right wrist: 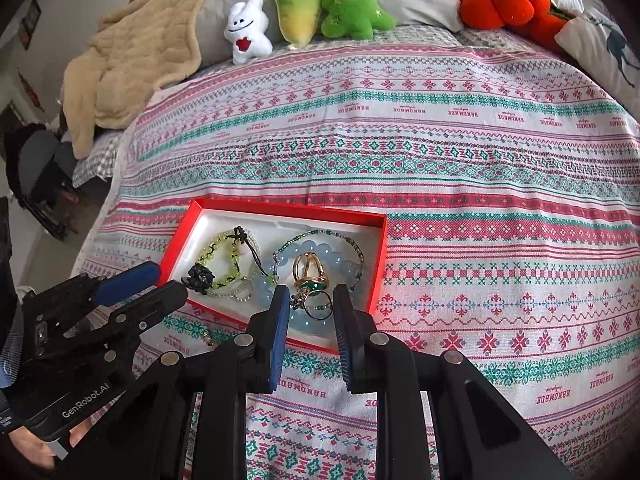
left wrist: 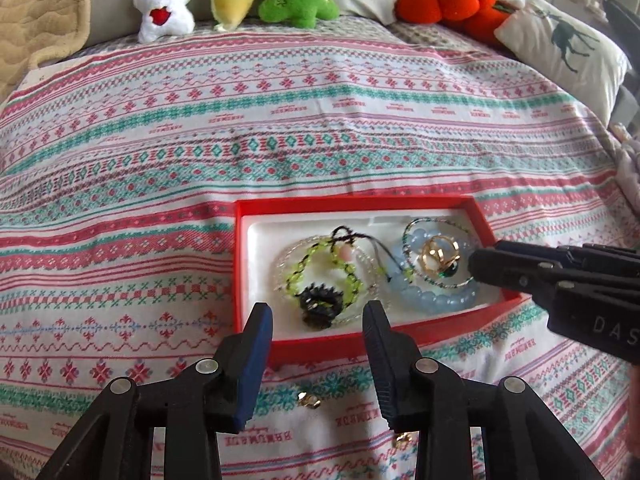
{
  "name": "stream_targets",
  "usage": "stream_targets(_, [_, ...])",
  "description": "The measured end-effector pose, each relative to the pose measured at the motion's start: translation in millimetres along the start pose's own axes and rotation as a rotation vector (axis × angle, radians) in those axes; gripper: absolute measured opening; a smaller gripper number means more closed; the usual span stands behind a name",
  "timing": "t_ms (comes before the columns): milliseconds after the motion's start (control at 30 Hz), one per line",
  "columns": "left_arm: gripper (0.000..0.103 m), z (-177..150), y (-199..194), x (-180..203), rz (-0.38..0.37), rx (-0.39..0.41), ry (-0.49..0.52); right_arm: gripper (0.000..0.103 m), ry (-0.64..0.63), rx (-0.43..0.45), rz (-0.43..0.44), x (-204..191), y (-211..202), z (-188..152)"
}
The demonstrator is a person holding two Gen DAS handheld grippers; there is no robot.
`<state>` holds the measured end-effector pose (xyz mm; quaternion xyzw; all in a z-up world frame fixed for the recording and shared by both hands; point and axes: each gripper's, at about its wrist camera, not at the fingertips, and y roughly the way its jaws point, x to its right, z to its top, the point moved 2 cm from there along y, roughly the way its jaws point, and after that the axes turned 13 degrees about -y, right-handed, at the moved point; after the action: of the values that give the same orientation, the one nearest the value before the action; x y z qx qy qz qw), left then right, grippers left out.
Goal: Organize jewelry
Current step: 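Lower the hoop earring into the box with left gripper while right drops the stud, then move both grippers back to the remaining gold stud earrings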
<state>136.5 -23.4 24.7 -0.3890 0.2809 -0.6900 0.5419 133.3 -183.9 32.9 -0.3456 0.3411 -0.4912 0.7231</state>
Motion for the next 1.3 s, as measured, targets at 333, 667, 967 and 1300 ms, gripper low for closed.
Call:
stream_targets(333, [0.059, -22.9, 13.6, -37.5, 0.119, -0.132, -0.063, 0.024, 0.033, 0.005, 0.018, -15.5, 25.2, 22.0])
stream_targets(667, [0.069, -35.8, 16.7, -38.9, 0.138, -0.165, -0.025, 0.024, 0.082, 0.037, 0.032, -18.1, 40.7, 37.1])
stream_targets(967, [0.07, -39.1, 14.5, -33.4, 0.148, -0.167, -0.002, 0.045, 0.114, 0.046, 0.065, -11.7, 31.6, 34.3])
stream_targets(1300, [0.075, -46.6, 7.2, -38.6, 0.166, -0.167, 0.008, 0.062, 0.053, 0.04, 0.035, -15.9, -4.1, 8.1])
